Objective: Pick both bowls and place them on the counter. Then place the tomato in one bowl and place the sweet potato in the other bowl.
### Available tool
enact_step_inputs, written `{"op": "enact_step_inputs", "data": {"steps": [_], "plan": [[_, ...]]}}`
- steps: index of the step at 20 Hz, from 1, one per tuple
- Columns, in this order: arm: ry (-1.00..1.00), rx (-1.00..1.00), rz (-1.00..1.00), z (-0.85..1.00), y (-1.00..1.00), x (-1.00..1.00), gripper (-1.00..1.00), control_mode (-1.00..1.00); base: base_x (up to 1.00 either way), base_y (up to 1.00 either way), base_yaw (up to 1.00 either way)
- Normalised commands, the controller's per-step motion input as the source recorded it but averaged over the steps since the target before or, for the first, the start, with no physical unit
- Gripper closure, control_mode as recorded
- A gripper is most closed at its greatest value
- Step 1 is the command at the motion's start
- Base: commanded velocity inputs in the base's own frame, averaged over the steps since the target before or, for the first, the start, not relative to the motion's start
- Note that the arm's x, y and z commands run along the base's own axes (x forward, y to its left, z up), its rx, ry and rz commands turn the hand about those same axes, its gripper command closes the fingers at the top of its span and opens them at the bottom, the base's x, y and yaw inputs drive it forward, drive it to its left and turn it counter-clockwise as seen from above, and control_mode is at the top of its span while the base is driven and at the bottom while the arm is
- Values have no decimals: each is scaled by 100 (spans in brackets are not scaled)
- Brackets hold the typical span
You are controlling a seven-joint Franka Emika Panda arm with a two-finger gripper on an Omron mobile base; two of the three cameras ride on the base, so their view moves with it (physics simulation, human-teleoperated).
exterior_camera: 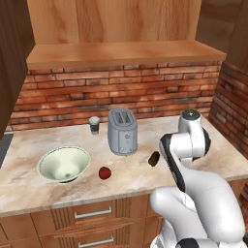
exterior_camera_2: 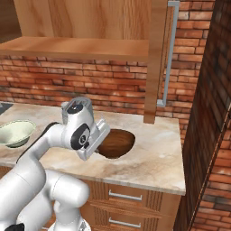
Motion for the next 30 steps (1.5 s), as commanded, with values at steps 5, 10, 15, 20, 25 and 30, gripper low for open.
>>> {"op": "enact_step_inputs", "data": {"steps": [5,10,15,20,25,30], "plan": [[5,0,0,-40,-13,12,100,-100,0,0,0],[2,0,0,-35,-12,8,100,-100,0,0,0],[0,0,0,-22,-15,5,100,-100,0,0,0],[0,0,0,-6,-7,0,-100,-100,0,0,0],[-1,0,3,2,-1,-2,-100,-100,0,0,0],[-17,0,13,23,5,-16,-100,-100,0,0,0]]}}
